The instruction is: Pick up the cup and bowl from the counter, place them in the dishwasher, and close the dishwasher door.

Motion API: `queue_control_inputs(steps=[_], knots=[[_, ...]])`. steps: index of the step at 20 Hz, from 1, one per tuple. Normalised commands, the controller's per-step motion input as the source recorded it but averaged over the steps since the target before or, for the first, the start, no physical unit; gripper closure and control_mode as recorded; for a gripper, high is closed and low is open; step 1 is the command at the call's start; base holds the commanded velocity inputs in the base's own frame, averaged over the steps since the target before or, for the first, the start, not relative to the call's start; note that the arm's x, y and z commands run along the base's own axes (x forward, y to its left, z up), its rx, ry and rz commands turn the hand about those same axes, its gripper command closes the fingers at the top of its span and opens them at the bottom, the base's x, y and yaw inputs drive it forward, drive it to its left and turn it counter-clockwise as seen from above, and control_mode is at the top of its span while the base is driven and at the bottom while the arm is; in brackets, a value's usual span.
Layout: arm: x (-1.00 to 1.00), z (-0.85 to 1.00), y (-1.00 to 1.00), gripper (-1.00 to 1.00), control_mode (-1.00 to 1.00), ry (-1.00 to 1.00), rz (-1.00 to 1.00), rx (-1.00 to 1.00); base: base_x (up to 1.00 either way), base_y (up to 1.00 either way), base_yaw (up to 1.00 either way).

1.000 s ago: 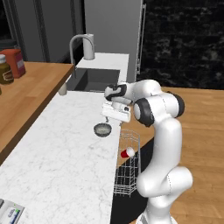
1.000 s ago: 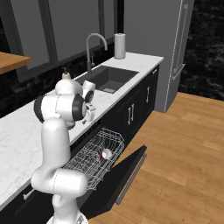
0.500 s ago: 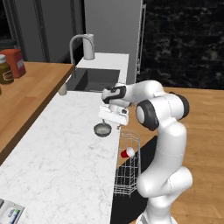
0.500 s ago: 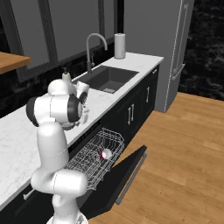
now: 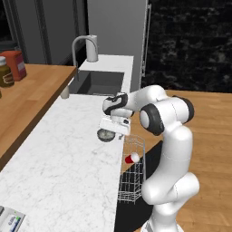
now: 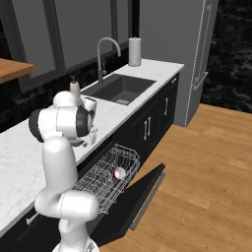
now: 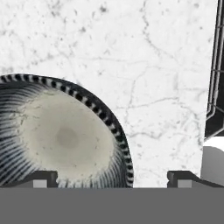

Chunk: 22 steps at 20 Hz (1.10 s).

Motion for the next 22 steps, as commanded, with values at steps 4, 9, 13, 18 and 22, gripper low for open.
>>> queue_control_inputs(steps=[4, 9, 13, 18, 22], knots=[[0.0, -0.38, 0.0, -1.0, -1.0, 0.0, 0.0, 0.0, 0.0, 0.0, 0.0], [0.0, -0.26, 0.02, 1.0, -1.0, 0.0, 0.0, 0.0, 0.0, 0.0, 0.0], [0.0, -0.02, 0.02, 1.0, -1.0, 0.0, 0.0, 0.0, 0.0, 0.0, 0.0], [0.0, -0.01, 0.23, 1.0, -1.0, -0.01, 0.0, -0.01, 0.0, 0.0, 0.0], [-0.6, 0.05, -0.31, 1.0, -1.0, 0.01, -0.04, 0.0, 0.0, 0.0, 0.0]])
